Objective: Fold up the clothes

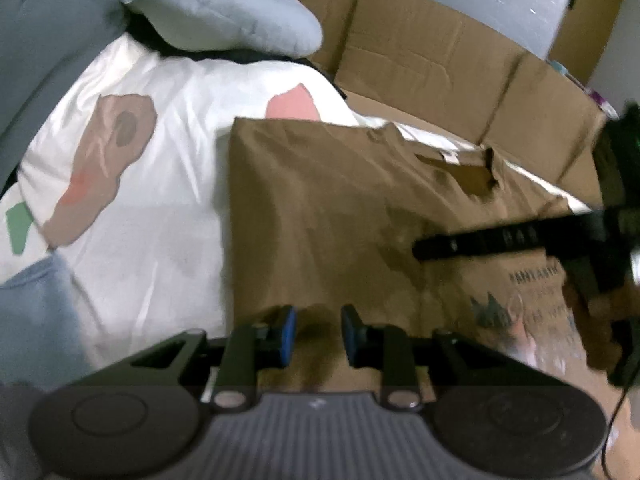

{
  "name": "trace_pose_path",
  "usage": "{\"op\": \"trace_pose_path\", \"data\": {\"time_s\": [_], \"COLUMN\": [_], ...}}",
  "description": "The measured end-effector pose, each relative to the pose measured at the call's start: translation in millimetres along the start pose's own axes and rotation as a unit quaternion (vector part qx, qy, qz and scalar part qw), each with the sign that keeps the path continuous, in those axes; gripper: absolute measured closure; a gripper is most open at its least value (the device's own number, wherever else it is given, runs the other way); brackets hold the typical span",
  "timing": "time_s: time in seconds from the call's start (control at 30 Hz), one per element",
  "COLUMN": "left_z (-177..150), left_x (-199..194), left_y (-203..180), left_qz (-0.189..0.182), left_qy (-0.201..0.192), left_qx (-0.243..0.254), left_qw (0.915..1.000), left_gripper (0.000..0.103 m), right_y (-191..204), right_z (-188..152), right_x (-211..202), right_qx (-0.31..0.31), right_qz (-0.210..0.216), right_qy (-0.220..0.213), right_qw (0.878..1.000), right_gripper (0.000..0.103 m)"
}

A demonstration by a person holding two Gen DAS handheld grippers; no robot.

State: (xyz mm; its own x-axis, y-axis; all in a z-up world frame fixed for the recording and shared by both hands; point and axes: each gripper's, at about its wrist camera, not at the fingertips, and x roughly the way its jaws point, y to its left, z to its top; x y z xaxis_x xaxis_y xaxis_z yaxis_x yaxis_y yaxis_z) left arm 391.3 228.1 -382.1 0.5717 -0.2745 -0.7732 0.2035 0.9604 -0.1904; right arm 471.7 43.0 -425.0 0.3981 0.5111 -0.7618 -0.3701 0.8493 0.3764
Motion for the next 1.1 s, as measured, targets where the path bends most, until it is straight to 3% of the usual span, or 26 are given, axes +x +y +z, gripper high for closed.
{"op": "trace_pose_path", "data": {"time_s": [0.2, 0.37, 0.5, 0.57, 0.63, 0.8, 0.9, 1.03, 1.1], "left_z": [21, 29, 34, 35, 38, 52, 67, 90, 102], "left_x": [18, 27, 19, 10, -1, -38, -68, -117, -141], "left_y": [12, 30, 35, 34, 33, 26, 20, 12, 8], "left_qz": [0.015, 0.028, 0.030, 0.028, 0.026, 0.033, 0.042, 0.059, 0.066], "left_qy": [-0.013, -0.007, -0.003, -0.001, 0.004, 0.023, 0.024, 0.020, 0.018], "left_qx": [-0.045, -0.097, -0.113, -0.113, -0.112, -0.100, -0.089, -0.099, -0.106], "left_qw": [0.9988, 0.9948, 0.9932, 0.9932, 0.9934, 0.9942, 0.9948, 0.9932, 0.9920], "left_gripper": [0.079, 0.092, 0.092, 0.077, 0.068, 0.063, 0.047, 0.042, 0.036], "right_y": [-4, -10, -17, -21, -28, -51, -57, -66, -71], "right_z": [5, 11, 17, 20, 24, 34, 43, 56, 62], "right_x": [4, 4, -3, -11, -21, -55, -86, -143, -171], "right_qx": [0.006, 0.015, 0.035, 0.038, 0.044, 0.075, 0.072, 0.064, 0.060], "right_qz": [-0.009, -0.019, -0.027, -0.027, -0.024, -0.006, -0.008, -0.004, -0.002], "right_qy": [-0.009, -0.017, -0.026, -0.030, -0.032, -0.015, -0.009, -0.011, -0.013], "right_qw": [1.000, 1.000, 0.999, 0.998, 0.998, 0.997, 0.997, 0.998, 0.998], "right_gripper": [0.072, 0.073, 0.073, 0.072, 0.072, 0.066, 0.063, 0.059, 0.052]}}
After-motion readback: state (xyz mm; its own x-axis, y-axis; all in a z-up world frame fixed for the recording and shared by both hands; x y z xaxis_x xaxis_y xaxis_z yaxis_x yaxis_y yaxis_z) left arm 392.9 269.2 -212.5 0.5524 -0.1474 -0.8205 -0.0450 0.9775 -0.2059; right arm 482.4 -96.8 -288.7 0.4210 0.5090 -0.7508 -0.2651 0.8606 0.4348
